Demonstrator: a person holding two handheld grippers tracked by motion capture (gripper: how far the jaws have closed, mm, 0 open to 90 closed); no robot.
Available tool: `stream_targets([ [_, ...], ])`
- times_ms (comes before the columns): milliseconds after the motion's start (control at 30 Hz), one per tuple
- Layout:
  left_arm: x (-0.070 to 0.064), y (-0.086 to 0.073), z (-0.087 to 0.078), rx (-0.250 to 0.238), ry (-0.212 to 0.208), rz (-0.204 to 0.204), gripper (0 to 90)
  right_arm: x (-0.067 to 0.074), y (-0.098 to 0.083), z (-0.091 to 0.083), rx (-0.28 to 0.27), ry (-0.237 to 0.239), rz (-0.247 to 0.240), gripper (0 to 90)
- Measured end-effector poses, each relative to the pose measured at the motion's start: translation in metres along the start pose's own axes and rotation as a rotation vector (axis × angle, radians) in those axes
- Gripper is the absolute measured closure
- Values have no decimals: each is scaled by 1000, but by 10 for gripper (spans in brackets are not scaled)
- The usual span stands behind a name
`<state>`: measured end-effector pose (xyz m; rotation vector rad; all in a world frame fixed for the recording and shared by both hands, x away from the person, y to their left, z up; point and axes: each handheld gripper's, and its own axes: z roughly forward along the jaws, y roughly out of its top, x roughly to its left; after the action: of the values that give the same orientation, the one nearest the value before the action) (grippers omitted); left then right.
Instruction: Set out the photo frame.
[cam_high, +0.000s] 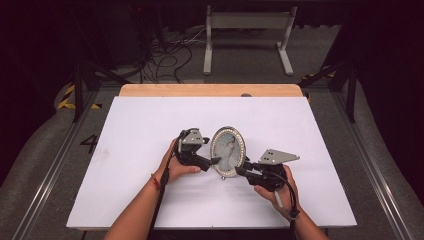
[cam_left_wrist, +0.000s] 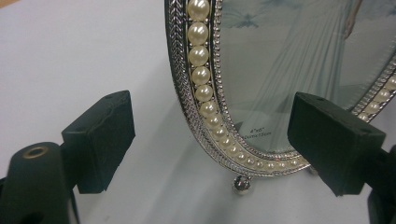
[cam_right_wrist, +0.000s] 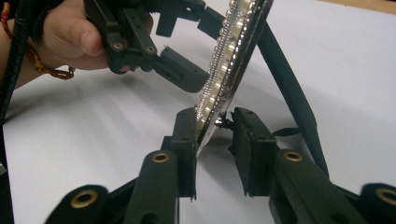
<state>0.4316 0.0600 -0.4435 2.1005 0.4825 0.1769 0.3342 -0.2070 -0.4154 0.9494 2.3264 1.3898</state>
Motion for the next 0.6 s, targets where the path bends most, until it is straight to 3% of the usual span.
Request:
stream_targets([
  [300, -3, 0, 6, 16, -39, 25, 188, 1, -1, 0, -12, -1, -18, 754],
  [467, -5, 0, 5, 19, -69, 34, 257, 1, -1, 0, -10, -1, -21, 754],
  [600, -9, 2, 4, 31, -57, 56, 278, 1, 0, 0, -6, 0, -25, 754],
])
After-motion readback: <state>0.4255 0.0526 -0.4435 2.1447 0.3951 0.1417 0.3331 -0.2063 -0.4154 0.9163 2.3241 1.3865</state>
